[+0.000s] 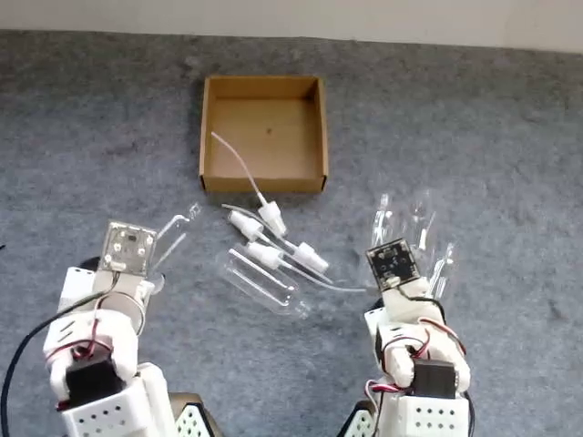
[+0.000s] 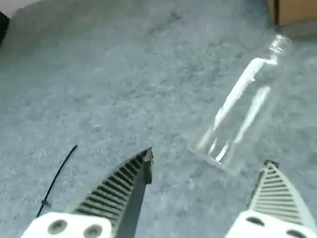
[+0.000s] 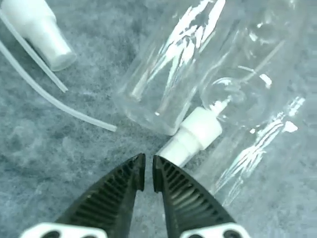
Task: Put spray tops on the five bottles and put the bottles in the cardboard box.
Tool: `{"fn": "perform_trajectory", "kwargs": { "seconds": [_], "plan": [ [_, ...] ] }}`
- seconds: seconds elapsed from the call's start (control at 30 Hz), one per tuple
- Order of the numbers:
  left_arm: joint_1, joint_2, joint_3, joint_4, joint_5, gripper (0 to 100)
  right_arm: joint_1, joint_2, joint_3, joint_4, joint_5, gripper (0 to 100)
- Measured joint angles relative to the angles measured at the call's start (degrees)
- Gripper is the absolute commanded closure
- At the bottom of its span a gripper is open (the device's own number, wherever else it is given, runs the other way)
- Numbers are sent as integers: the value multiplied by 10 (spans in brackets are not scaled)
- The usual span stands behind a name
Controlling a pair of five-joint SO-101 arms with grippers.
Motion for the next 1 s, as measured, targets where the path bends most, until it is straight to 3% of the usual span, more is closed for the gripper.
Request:
{"fn": "perform_trajectory", "kwargs": {
  "seconds": [0.2, 0.33, 0.5, 0.73, 1.0],
  "plan": [
    [44, 197, -211, 104, -4, 832, -1, 86, -113, 4, -53, 833],
    [122, 347, -372, 175, 21, 832, 18, 266, -220, 4, -99, 829],
    [218, 513, -521, 207, 84, 832, 100, 537, -359, 4, -152, 792],
    [322, 697, -620, 164, 170, 832, 120, 828, -461, -18, -182, 748],
    [370, 878, -676, 38, 312, 832, 129, 895, -498, -47, -195, 748]
  ]
}}
